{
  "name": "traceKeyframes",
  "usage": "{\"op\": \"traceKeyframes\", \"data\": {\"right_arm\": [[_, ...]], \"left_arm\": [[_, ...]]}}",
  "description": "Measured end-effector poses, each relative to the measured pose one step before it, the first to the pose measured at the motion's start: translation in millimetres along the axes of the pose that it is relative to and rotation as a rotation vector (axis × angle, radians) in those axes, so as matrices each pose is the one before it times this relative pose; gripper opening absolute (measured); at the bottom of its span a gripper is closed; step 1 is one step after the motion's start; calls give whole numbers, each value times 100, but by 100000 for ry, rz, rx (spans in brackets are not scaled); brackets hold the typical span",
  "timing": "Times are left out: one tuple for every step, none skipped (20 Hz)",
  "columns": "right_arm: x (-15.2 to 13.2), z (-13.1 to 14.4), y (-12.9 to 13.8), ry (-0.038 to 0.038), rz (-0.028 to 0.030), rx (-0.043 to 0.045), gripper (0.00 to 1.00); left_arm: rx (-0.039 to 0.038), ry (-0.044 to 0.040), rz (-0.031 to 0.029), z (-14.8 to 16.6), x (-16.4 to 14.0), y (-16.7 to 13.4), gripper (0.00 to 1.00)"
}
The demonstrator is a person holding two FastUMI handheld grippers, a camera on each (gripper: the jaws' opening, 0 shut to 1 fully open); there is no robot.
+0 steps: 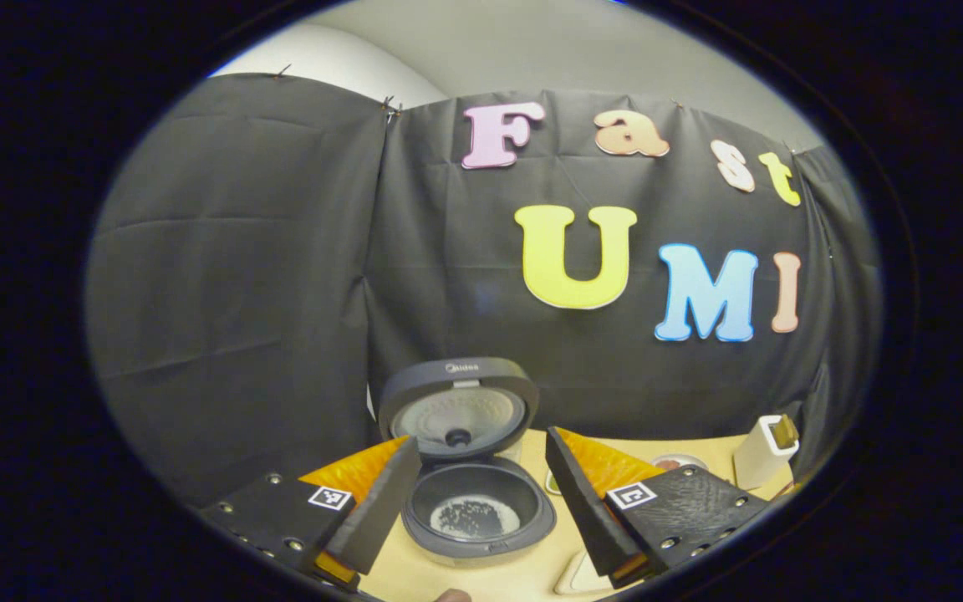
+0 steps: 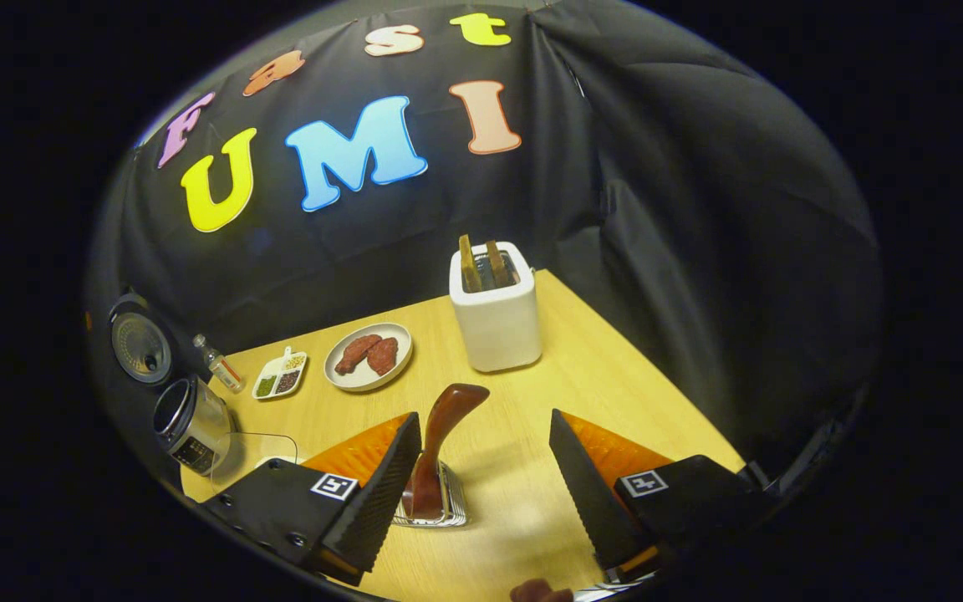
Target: Close the left gripper, press the button to open the rice cooker; take a wooden spoon from the chopstick holder with the right hand, scoop a spoonful of rice and pour it into the rice cooker, then put the wooden spoon back into the chopstick holder.
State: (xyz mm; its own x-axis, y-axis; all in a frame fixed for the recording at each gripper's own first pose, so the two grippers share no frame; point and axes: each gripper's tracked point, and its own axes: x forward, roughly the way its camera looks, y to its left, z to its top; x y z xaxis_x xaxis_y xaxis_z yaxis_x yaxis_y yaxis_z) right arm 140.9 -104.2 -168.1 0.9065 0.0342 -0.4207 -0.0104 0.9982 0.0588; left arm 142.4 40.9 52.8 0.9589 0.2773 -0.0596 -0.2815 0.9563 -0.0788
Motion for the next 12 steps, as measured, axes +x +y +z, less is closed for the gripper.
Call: {"op": "traceKeyframes", "data": {"right_arm": [[-1256,791,-33,-3254,-2189,-2951,98],[-1259,725,106,-2995,-1752,-3228,98],[-1217,454,245,-1683,-1329,-2956,98],[-1212,471,333,-1150,-1241,-1910,98],[-1220,730,357,-1674,-1047,-949,98],[-1263,1003,651,-2850,-353,-142,99],[-896,849,661,-2759,-269,88,98],[-860,607,601,-1724,-454,-22,98],[-851,232,586,-1108,-442,259,98],[-927,501,674,-1316,-435,-39,98],[-821,637,364,-1742,-754,-674,98],[-790,446,409,-1374,-835,-1364,98]], "left_arm": [[61,-909,364,1160,1684,658,93],[-6,-538,151,626,1768,401,94],[-359,-241,511,595,1597,583,94],[-967,-376,-82,671,1645,493,95],[-1269,371,-290,521,1690,450,95],[-1425,126,-268,269,1443,415,94],[-1079,169,-933,344,1574,130,93],[-388,414,-413,-140,1338,243,94],[3,496,-320,0,1385,217,93],[311,683,-707,-100,1280,30,93],[432,836,-973,-254,1171,-137,93],[362,1034,-946,-255,958,-64,93]]}}
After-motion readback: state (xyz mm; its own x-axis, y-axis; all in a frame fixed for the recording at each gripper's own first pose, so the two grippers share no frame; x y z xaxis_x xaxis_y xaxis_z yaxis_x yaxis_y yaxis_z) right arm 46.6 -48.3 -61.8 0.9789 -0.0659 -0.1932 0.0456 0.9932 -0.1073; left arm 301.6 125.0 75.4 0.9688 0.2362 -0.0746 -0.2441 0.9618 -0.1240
